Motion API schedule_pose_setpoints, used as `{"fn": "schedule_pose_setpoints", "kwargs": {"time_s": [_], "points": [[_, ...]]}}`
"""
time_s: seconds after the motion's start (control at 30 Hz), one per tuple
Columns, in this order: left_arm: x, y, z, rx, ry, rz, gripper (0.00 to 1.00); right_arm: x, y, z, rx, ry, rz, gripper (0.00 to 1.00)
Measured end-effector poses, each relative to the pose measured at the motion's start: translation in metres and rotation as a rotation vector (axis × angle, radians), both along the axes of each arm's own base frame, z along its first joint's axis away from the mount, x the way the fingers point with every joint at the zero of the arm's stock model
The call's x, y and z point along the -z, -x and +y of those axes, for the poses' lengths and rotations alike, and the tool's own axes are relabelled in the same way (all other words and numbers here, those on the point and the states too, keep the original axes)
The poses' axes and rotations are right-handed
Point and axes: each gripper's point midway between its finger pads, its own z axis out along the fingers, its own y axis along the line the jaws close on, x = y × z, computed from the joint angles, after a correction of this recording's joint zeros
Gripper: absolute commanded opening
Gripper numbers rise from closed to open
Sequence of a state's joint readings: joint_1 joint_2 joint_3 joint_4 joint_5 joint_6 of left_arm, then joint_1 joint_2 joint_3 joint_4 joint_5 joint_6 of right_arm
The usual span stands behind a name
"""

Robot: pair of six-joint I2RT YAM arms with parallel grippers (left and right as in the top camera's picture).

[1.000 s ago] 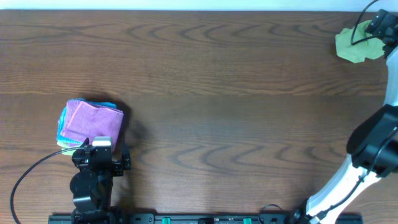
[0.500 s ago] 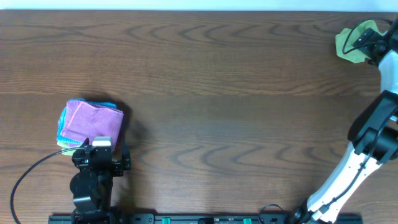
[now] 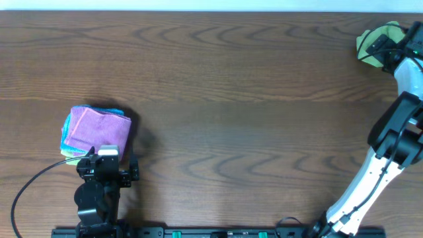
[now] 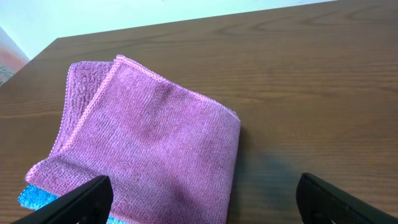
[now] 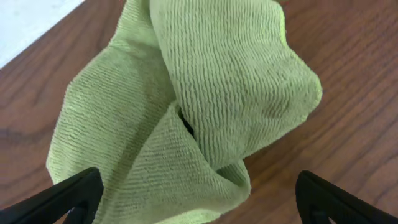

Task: Fold the cloth
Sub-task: 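Lower the right gripper onto the green cloth and pinch its edge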

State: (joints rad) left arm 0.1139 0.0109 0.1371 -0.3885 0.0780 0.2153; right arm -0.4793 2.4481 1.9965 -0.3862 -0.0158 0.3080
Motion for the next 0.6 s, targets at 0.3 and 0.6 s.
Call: {"fn": "schedule_pose_setpoints", "kwargs": {"time_s": [0.3, 0.6], "points": [[0.000, 0.000, 0.000, 0.000, 0.000, 0.000, 0.95, 0.033, -0.002, 0.002, 0.000, -0.030, 0.019, 0.80], [0.000, 0.000, 0.000, 0.000, 0.000, 0.000, 0.95, 0.033, -0.002, 0.002, 0.000, -0.032, 0.017, 0.25]]}}
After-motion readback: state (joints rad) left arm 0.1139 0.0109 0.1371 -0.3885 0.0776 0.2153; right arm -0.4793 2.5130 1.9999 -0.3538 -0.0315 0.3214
